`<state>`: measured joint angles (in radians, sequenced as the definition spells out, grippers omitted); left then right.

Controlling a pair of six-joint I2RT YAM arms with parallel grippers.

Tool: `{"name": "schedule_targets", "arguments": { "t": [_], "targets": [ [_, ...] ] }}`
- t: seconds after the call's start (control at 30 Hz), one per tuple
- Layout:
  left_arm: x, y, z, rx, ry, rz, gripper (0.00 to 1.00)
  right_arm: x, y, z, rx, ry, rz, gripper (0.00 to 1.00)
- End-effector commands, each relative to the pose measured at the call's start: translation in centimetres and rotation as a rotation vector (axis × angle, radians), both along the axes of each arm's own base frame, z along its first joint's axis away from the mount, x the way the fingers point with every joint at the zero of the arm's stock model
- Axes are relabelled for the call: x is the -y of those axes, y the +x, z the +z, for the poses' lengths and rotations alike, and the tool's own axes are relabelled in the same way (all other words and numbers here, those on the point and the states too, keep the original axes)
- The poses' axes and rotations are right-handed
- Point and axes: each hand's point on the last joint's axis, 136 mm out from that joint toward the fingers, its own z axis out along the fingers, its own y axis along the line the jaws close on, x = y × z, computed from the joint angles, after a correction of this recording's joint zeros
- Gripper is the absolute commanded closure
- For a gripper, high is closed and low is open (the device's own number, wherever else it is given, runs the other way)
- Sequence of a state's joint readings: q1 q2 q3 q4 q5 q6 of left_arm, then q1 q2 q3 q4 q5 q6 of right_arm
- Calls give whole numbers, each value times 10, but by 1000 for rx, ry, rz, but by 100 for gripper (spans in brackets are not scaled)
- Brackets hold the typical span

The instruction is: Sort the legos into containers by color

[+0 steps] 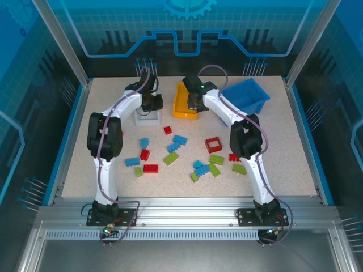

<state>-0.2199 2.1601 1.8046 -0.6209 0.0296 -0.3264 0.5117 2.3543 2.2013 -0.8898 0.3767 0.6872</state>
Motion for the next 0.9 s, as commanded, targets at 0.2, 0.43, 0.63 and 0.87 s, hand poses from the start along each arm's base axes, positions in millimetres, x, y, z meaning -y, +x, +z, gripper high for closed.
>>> {"name": "schedule_targets", "arguments": {
  "t": [0.2,0.43,0.63,0.87],
  "targets": [
    [42,-14,-16,-90,-84,55,100,24,-21,63,102,-52,27,100],
    [56,-69,-13,-146,-151,144,100,51,-36,72,106,-73,-9,100],
    [42,-82,-8,-120,-111,171,100,47,-42,65,91,-53,18,100],
    [23,-36,-3,-102,-34,139,100,16,-33,32,-5,-21,98,100]
  ]
}}
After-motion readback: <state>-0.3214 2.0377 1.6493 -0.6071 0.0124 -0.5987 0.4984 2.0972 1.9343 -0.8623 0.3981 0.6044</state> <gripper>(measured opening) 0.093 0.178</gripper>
